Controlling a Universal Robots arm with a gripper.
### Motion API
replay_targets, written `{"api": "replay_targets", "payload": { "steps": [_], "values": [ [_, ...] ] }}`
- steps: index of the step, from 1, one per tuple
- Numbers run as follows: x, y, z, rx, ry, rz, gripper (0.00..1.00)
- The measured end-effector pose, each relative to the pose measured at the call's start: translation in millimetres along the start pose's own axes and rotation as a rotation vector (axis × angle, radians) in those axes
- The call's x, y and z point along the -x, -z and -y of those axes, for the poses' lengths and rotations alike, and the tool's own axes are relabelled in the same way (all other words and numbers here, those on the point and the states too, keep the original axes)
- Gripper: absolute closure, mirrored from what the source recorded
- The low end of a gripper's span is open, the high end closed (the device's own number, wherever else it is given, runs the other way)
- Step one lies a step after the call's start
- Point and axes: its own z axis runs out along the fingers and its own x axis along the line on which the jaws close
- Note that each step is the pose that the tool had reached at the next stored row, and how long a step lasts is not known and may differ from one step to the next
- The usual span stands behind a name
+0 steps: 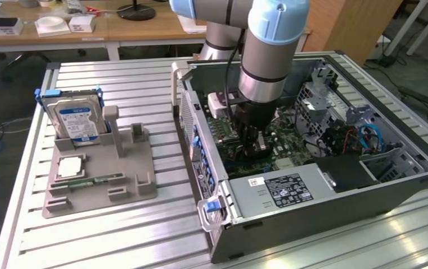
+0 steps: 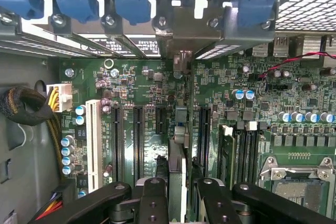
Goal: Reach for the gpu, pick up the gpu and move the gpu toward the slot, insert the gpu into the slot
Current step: 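Insert the gpu into the slot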
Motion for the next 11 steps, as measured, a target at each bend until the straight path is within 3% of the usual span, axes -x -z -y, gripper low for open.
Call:
{"api": "replay_targets", "payload": {
  "steps": [11],
  "values": [
    [0.0,-0.1,0.0,-0.0001,0.000,0.0001,0.74]
  ]
}}
